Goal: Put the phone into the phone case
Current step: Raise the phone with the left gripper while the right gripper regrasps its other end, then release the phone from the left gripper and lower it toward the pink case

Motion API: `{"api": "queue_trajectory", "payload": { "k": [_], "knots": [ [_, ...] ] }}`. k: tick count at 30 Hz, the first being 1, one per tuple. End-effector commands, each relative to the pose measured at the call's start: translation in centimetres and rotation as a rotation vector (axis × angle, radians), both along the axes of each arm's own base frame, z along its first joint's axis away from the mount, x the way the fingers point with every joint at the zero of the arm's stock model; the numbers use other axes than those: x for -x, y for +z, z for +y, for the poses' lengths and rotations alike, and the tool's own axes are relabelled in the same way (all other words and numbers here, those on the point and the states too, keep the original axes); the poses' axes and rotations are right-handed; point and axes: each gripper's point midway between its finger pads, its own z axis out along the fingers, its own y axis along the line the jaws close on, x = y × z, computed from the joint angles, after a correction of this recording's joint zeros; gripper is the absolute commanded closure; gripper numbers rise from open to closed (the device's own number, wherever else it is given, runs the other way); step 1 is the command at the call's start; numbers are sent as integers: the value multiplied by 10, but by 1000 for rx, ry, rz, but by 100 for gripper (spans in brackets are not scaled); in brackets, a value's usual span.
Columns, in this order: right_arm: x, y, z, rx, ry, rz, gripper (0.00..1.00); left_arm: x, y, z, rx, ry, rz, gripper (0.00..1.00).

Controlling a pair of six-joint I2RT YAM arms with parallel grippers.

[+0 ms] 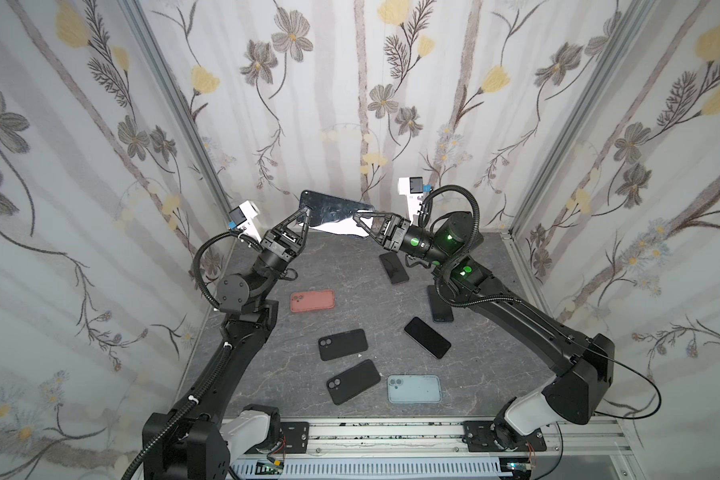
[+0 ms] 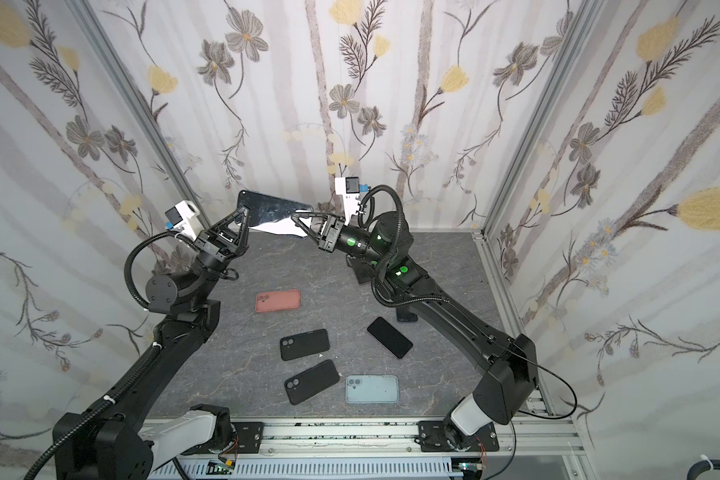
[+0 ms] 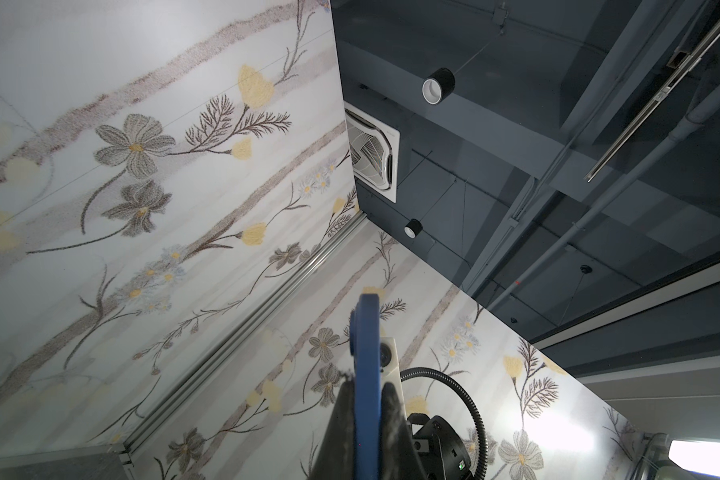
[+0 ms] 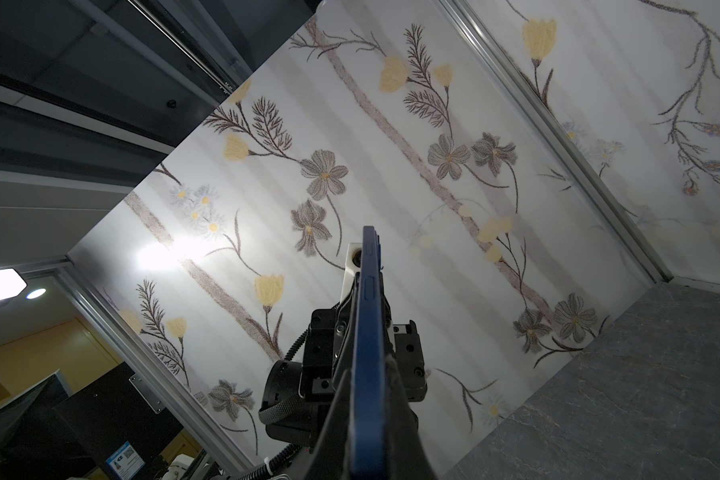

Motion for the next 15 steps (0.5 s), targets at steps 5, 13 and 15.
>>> {"api": "queue_trajectory", "payload": {
  "k": [5,13,15],
  "knots": [
    [-4,8,-22,-25,-75,2,100,-14,-10,16,-57,179,40,67],
    [-19,-2,-45,-18,-135,51,100,-29,-36,40,-163,377,172,49],
    [-28,-8,-54,3,-178,78,100,-37,-49,49,-234,465,233,48]
  ]
}}
